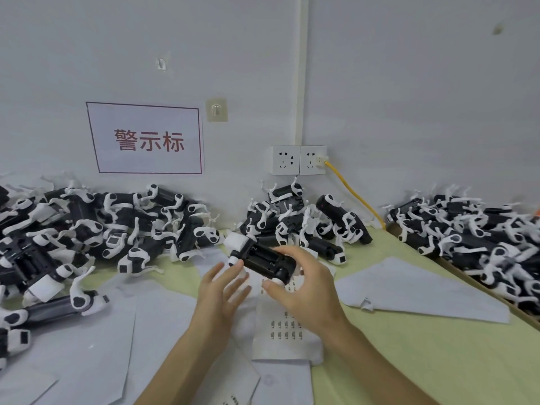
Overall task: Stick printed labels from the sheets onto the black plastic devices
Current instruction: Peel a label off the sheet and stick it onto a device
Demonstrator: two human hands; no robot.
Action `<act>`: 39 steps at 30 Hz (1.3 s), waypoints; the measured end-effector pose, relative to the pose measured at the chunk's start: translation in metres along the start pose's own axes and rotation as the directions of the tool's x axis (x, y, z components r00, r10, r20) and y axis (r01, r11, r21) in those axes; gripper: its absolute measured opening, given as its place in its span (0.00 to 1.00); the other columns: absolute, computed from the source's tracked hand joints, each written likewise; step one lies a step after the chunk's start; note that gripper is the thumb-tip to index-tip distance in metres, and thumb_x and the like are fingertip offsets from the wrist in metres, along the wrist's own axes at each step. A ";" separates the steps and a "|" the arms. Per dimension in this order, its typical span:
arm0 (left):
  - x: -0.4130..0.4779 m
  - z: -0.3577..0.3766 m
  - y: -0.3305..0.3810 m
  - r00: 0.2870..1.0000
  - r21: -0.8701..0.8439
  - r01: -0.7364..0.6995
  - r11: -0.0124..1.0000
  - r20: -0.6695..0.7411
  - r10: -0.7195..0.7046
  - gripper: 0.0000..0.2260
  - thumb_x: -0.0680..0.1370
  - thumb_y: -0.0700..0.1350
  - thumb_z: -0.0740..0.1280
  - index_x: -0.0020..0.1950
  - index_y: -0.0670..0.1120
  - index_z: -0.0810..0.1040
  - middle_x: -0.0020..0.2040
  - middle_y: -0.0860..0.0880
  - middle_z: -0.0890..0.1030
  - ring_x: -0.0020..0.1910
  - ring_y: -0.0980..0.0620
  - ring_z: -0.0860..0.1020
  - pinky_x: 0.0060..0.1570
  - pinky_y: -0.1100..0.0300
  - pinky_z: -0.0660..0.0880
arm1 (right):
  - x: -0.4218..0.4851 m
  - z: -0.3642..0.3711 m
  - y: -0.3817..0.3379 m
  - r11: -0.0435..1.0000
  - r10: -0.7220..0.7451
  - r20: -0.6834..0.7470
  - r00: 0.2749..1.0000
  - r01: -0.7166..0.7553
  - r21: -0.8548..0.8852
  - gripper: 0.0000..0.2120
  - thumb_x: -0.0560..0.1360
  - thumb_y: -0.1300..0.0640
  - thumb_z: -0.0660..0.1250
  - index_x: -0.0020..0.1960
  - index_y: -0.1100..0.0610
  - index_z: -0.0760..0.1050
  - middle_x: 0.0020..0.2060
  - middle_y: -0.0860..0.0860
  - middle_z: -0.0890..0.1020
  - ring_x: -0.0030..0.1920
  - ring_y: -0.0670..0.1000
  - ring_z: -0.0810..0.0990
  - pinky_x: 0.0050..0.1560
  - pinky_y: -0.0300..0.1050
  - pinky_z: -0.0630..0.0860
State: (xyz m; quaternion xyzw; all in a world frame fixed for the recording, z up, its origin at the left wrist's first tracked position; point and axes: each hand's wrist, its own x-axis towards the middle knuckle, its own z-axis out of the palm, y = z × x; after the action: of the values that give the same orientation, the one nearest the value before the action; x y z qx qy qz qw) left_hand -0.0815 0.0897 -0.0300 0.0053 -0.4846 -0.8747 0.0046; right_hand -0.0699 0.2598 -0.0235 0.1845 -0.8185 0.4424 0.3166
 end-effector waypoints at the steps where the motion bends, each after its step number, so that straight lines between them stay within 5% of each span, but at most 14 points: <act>1: 0.001 -0.001 0.001 0.994 0.066 -0.066 0.996 -0.079 0.071 0.28 0.75 0.46 0.73 0.73 0.46 0.68 0.68 0.44 0.77 0.62 0.48 0.80 0.58 0.54 0.76 | 0.000 -0.001 0.000 1.000 -0.002 -0.023 1.000 0.002 0.008 0.21 0.68 0.50 0.76 0.60 0.45 0.77 0.52 0.38 0.82 0.55 0.42 0.80 0.52 0.31 0.73; 4: -0.001 -0.003 0.010 0.924 0.349 -0.312 0.884 -0.104 0.367 0.22 0.77 0.42 0.73 0.69 0.52 0.73 0.68 0.51 0.75 0.68 0.53 0.74 0.63 0.57 0.71 | 0.003 -0.007 0.002 0.997 0.036 -0.095 0.995 -0.029 0.066 0.15 0.69 0.52 0.75 0.54 0.48 0.80 0.48 0.40 0.84 0.53 0.44 0.82 0.52 0.32 0.75; 6: -0.003 -0.006 0.021 0.877 0.463 -0.459 0.758 0.103 0.469 0.19 0.74 0.48 0.73 0.64 0.56 0.78 0.66 0.57 0.78 0.68 0.60 0.73 0.63 0.61 0.68 | 0.005 -0.011 0.003 0.987 0.081 -0.063 0.995 -0.072 0.143 0.11 0.70 0.54 0.77 0.51 0.50 0.81 0.46 0.43 0.85 0.51 0.45 0.82 0.53 0.31 0.74; 9: -0.005 -0.006 0.031 0.863 0.601 -0.499 0.625 0.408 0.296 0.21 0.69 0.58 0.74 0.62 0.57 0.81 0.62 0.57 0.82 0.64 0.62 0.77 0.59 0.63 0.73 | 0.008 -0.016 0.001 0.935 0.110 0.056 0.992 -0.122 0.333 0.11 0.70 0.51 0.76 0.51 0.52 0.82 0.47 0.47 0.85 0.52 0.48 0.83 0.56 0.39 0.77; 13: -0.008 -0.001 0.023 0.868 0.692 -0.325 0.644 0.489 -0.088 0.17 0.71 0.50 0.78 0.57 0.48 0.82 0.48 0.48 0.86 0.44 0.55 0.82 0.39 0.63 0.76 | 0.010 -0.018 -0.002 0.869 0.088 0.163 0.983 -0.156 0.470 0.18 0.69 0.46 0.74 0.54 0.55 0.82 0.50 0.51 0.84 0.54 0.50 0.83 0.55 0.46 0.79; 16: -0.008 -0.004 0.023 0.865 0.731 -0.182 0.658 0.437 -0.245 0.23 0.64 0.55 0.79 0.53 0.43 0.85 0.44 0.49 0.85 0.43 0.53 0.83 0.45 0.63 0.77 | 0.011 -0.017 -0.001 0.809 0.143 0.236 0.961 -0.250 0.531 0.19 0.77 0.43 0.66 0.57 0.56 0.81 0.55 0.52 0.83 0.57 0.54 0.83 0.57 0.49 0.79; 19: -0.005 -0.006 0.025 0.927 0.615 -0.006 0.788 0.299 -0.227 0.22 0.63 0.57 0.81 0.49 0.43 0.87 0.49 0.41 0.87 0.44 0.48 0.84 0.47 0.55 0.81 | 0.019 -0.020 0.003 0.727 0.390 0.218 0.895 -0.445 0.523 0.17 0.82 0.42 0.60 0.60 0.51 0.80 0.57 0.51 0.84 0.55 0.52 0.84 0.57 0.46 0.78; 22: -0.004 -0.005 0.026 0.955 0.480 0.152 0.864 0.155 -0.254 0.24 0.64 0.58 0.80 0.48 0.41 0.86 0.46 0.43 0.86 0.40 0.48 0.82 0.45 0.56 0.79 | 0.021 -0.030 0.020 0.830 0.557 0.140 0.819 -0.556 -0.051 0.17 0.80 0.46 0.67 0.67 0.47 0.73 0.64 0.47 0.79 0.58 0.49 0.80 0.61 0.48 0.73; 25: -0.004 -0.008 0.029 0.951 0.338 0.239 0.910 0.108 -0.290 0.18 0.61 0.57 0.79 0.42 0.45 0.87 0.44 0.42 0.84 0.45 0.45 0.80 0.57 0.49 0.78 | 0.016 -0.030 0.032 0.714 0.657 0.160 0.737 -0.539 -0.447 0.27 0.78 0.41 0.66 0.74 0.46 0.63 0.66 0.46 0.76 0.67 0.53 0.75 0.69 0.53 0.62; 29: -0.006 -0.010 0.033 0.936 0.284 0.268 0.920 0.148 -0.319 0.14 0.63 0.57 0.79 0.39 0.49 0.86 0.43 0.45 0.82 0.43 0.45 0.79 0.68 0.41 0.72 | 0.014 -0.021 0.030 0.776 0.629 0.233 0.742 -0.580 -0.250 0.29 0.76 0.46 0.72 0.74 0.47 0.66 0.64 0.48 0.77 0.64 0.51 0.77 0.71 0.54 0.67; 32: -0.005 -0.009 0.030 0.936 0.324 0.258 0.910 0.149 -0.318 0.20 0.66 0.58 0.78 0.49 0.46 0.82 0.47 0.44 0.82 0.47 0.44 0.80 0.67 0.43 0.74 | 0.012 -0.018 0.026 0.831 0.540 0.239 0.807 -0.556 -0.005 0.29 0.75 0.62 0.73 0.73 0.49 0.69 0.66 0.47 0.76 0.56 0.45 0.82 0.57 0.44 0.79; 34: -0.003 -0.009 0.026 0.945 0.314 0.242 0.918 0.139 -0.297 0.22 0.70 0.56 0.76 0.56 0.43 0.80 0.52 0.44 0.85 0.52 0.41 0.83 0.65 0.44 0.77 | 0.012 -0.018 0.024 0.830 0.507 0.223 0.833 -0.541 0.135 0.31 0.74 0.72 0.69 0.71 0.49 0.72 0.64 0.45 0.78 0.50 0.44 0.85 0.50 0.46 0.84; 39: -0.003 -0.008 0.022 0.939 0.257 0.240 0.936 0.184 -0.291 0.26 0.71 0.58 0.76 0.61 0.42 0.82 0.59 0.41 0.85 0.58 0.41 0.83 0.69 0.42 0.74 | 0.015 -0.020 0.022 0.829 0.493 0.082 0.866 -0.497 0.257 0.29 0.72 0.77 0.64 0.63 0.49 0.79 0.58 0.43 0.82 0.48 0.42 0.85 0.44 0.47 0.85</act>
State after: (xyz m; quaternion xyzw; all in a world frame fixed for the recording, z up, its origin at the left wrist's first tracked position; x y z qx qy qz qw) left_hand -0.0779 0.0711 -0.0153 -0.0247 -0.5754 -0.8000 -0.1683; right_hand -0.0861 0.2879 -0.0186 0.0106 -0.7722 0.6153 0.1580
